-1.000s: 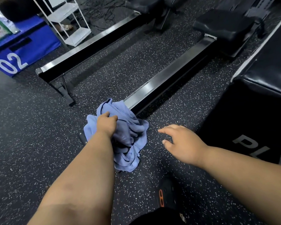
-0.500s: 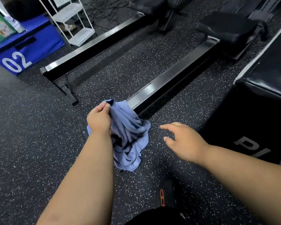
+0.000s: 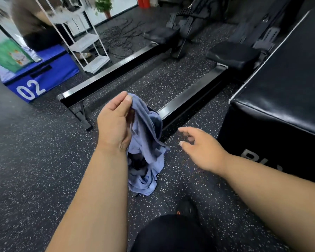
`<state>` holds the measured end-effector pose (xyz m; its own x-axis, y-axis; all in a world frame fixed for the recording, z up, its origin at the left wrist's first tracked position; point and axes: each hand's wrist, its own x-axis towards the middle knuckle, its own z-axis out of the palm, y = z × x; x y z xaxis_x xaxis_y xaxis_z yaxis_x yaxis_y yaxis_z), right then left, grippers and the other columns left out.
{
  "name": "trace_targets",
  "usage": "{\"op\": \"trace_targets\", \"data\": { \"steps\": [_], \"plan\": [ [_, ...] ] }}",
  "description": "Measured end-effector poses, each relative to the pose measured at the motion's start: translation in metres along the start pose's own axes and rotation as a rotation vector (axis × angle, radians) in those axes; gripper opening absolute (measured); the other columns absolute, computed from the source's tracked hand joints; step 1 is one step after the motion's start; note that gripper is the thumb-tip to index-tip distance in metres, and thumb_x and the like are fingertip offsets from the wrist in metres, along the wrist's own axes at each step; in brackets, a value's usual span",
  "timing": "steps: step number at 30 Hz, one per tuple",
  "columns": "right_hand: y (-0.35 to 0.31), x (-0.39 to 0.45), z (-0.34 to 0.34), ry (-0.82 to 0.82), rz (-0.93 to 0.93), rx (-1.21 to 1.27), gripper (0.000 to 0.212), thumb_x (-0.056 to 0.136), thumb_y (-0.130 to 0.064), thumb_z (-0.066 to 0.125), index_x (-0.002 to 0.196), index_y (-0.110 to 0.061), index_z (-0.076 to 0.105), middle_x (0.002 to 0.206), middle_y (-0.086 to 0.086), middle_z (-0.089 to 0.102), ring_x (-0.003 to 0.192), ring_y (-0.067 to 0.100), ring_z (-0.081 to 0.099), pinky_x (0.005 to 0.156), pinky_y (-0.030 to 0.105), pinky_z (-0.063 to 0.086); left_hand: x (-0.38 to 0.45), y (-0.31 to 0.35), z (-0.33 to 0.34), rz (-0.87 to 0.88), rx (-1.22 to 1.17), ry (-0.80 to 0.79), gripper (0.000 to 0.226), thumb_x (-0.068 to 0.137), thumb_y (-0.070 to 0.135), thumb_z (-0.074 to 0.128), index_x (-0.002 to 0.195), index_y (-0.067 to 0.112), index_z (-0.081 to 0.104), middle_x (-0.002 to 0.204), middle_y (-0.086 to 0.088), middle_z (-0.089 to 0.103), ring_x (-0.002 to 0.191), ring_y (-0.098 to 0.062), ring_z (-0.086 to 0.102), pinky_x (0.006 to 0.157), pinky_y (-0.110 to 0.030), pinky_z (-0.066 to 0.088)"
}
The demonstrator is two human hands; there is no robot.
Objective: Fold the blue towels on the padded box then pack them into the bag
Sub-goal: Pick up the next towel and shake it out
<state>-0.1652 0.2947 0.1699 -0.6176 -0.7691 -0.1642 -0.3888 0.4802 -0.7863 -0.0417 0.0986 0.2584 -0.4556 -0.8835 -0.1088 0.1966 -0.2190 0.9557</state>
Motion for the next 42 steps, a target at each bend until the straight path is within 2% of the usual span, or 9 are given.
{"op": "trace_targets", "data": {
  "steps": [3, 9, 13, 15, 20, 24, 31, 34, 42],
  "plan": [
    [-0.013, -0.027, -0.018, 0.047, 0.009, 0.087, 0.048, 0.102, -0.039, 0.061, 0.149, -0.046, 0.049, 0.138, -0.016, 0.055, 0.106, 0.012, 0.069, 0.077, 0.022, 0.055, -0.045, 0.034, 0.026, 0.022, -0.031, -0.074, 0.014, 0.099, 0.006, 0.069, 0.111, 0.012, 0.073, 0.089, 0.0, 0.077, 0.075, -0.008, 0.069, 0.061, -0.016, 0.055],
    [-0.033, -0.093, -0.063, 0.161, -0.061, 0.235, 0.06, 0.098, -0.037, 0.069, 0.151, -0.051, 0.043, 0.137, -0.014, 0.055, 0.094, -0.007, 0.065, 0.076, 0.019, 0.049, -0.138, 0.089, 0.066, 0.029, -0.128, -0.246, 0.014, 0.1, 0.003, 0.066, 0.112, 0.01, 0.07, 0.073, 0.005, 0.072, 0.054, 0.0, 0.06, 0.07, -0.017, 0.055],
    [-0.031, -0.139, -0.101, 0.264, -0.027, 0.391, 0.062, 0.102, -0.037, 0.063, 0.157, -0.045, 0.038, 0.152, -0.01, 0.047, 0.112, 0.01, 0.069, 0.097, 0.03, 0.053, -0.192, 0.113, 0.079, 0.005, -0.179, -0.348, 0.016, 0.099, -0.001, 0.063, 0.109, 0.01, 0.069, 0.084, 0.002, 0.076, 0.069, -0.004, 0.069, 0.071, -0.016, 0.056],
    [-0.031, -0.164, -0.119, 0.259, 0.033, 0.478, 0.056, 0.106, -0.036, 0.057, 0.159, -0.041, 0.038, 0.15, -0.011, 0.047, 0.105, 0.013, 0.072, 0.085, 0.023, 0.051, -0.216, 0.121, 0.082, -0.022, -0.191, -0.391, 0.017, 0.099, -0.001, 0.062, 0.111, 0.01, 0.068, 0.087, 0.0, 0.077, 0.076, -0.008, 0.071, 0.073, -0.019, 0.057],
    [-0.03, -0.223, -0.147, 0.199, 0.063, 0.508, 0.044, 0.108, -0.036, 0.051, 0.152, -0.037, 0.048, 0.134, -0.005, 0.065, 0.084, 0.016, 0.074, 0.073, 0.024, 0.05, -0.277, 0.134, 0.093, -0.133, -0.259, -0.438, 0.015, 0.102, 0.001, 0.055, 0.108, 0.012, 0.064, 0.07, 0.001, 0.068, 0.051, -0.006, 0.061, 0.053, -0.018, 0.052],
    [-0.022, -0.259, -0.159, 0.054, 0.066, 0.442, 0.039, 0.104, -0.045, 0.06, 0.141, -0.031, 0.061, 0.111, -0.002, 0.075, 0.075, 0.011, 0.068, 0.07, 0.026, 0.05, -0.312, 0.14, 0.105, -0.17, -0.283, -0.495, 0.015, 0.1, 0.002, 0.056, 0.108, 0.012, 0.064, 0.07, 0.001, 0.066, 0.054, -0.01, 0.062, 0.056, -0.021, 0.054],
    [-0.011, -0.317, -0.187, 0.163, -0.008, 0.523, 0.01, 0.098, -0.019, 0.07, 0.092, -0.015, 0.077, 0.063, -0.012, 0.058, 0.058, 0.004, 0.045, 0.056, 0.018, 0.037, -0.342, 0.145, 0.116, -0.151, -0.179, -0.535, 0.02, 0.1, 0.002, 0.058, 0.115, 0.011, 0.066, 0.077, 0.0, 0.07, 0.062, -0.01, 0.065, 0.06, -0.023, 0.056],
    [-0.004, -0.335, -0.205, 0.286, -0.006, 0.584, 0.024, 0.098, -0.021, 0.072, 0.073, -0.023, 0.07, 0.061, -0.011, 0.055, 0.058, 0.005, 0.043, 0.057, 0.023, 0.034, -0.34, 0.144, 0.112, -0.133, -0.106, -0.487, 0.023, 0.097, 0.006, 0.063, 0.117, 0.015, 0.07, 0.081, 0.002, 0.072, 0.069, -0.01, 0.067, 0.064, -0.027, 0.058],
    [0.009, -0.38, -0.245, 0.53, -0.045, 0.554, 0.021, 0.095, -0.039, 0.068, 0.088, -0.02, 0.068, 0.083, -0.005, 0.064, 0.08, 0.011, 0.057, 0.078, 0.038, 0.047, -0.343, 0.129, 0.112, -0.088, 0.036, -0.465, 0.022, 0.096, 0.006, 0.064, 0.115, 0.016, 0.069, 0.099, -0.003, 0.065, 0.092, -0.015, 0.06, 0.079, -0.027, 0.048]
  ]
}}
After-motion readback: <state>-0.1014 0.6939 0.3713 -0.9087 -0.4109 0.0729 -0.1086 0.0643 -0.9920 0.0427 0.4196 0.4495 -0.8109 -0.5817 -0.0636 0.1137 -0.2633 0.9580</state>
